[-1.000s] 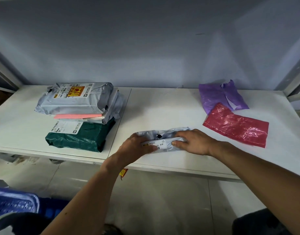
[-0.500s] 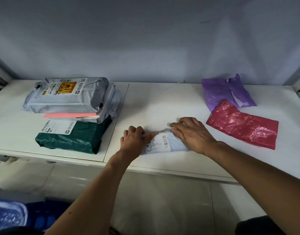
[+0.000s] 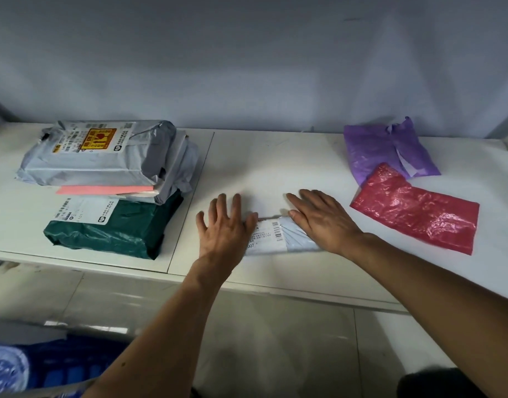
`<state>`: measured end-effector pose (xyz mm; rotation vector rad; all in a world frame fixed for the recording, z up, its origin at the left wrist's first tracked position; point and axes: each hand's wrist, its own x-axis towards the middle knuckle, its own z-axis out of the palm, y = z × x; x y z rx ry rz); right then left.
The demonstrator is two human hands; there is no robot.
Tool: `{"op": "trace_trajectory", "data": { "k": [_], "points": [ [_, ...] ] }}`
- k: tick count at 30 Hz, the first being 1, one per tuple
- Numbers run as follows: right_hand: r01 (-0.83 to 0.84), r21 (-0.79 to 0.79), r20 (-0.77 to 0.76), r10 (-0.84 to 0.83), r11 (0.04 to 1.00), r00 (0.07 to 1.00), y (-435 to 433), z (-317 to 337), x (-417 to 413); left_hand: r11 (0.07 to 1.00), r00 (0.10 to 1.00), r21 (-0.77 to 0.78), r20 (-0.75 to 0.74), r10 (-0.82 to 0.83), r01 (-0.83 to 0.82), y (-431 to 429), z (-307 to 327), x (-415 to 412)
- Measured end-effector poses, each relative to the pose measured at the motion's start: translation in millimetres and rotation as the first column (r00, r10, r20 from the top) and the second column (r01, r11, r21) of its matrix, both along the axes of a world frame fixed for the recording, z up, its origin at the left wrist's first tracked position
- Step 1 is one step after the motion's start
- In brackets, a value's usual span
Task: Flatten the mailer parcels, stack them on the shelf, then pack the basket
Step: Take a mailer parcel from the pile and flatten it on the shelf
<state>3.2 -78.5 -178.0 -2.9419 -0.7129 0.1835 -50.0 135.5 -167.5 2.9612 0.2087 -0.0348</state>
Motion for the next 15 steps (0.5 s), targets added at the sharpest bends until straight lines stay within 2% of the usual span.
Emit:
{"op": "trace_trajectory", "data": {
  "k": [3, 6, 9, 13, 15],
  "points": [
    [-0.016, -0.004, -0.011, 0.016, 1.0, 1.0, 1.6, 9.7, -3.1, 0.996, 0.995, 0.0, 0.035, -0.089, 0.089, -22.2, 1.9, -6.4],
    [0.038, 0.006, 0.061, -0.038, 0.999, 0.997, 9.4, 18.1, -12.6, 0.977, 0.977, 0.036, 0.022, -0.212, 0.211, -42.1, -1.9, -15.1],
    [0.044, 0.038, 0.179, -0.05, 0.998, 0.983, 23.4, 26.0, -24.4, 0.981, 0.983, 0.05, -0.004, -0.185, 0.185, -41.7, -3.5, -13.7],
    [-0.04, 0.127, 0.163, 0.019, 0.991, 0.986, 58.6, 32.0, -37.1, 0.977, 0.978, 0.063, -0.037, -0.203, 0.205, -41.9, -3.7, -16.6],
    [0.057, 0.136, 0.14, -0.076, 0.989, 0.987, 64.4, 27.1, -38.8, 0.976, 0.976, 0.035, -0.053, -0.211, 0.213, -38.9, -5.2, -14.5]
  ]
}}
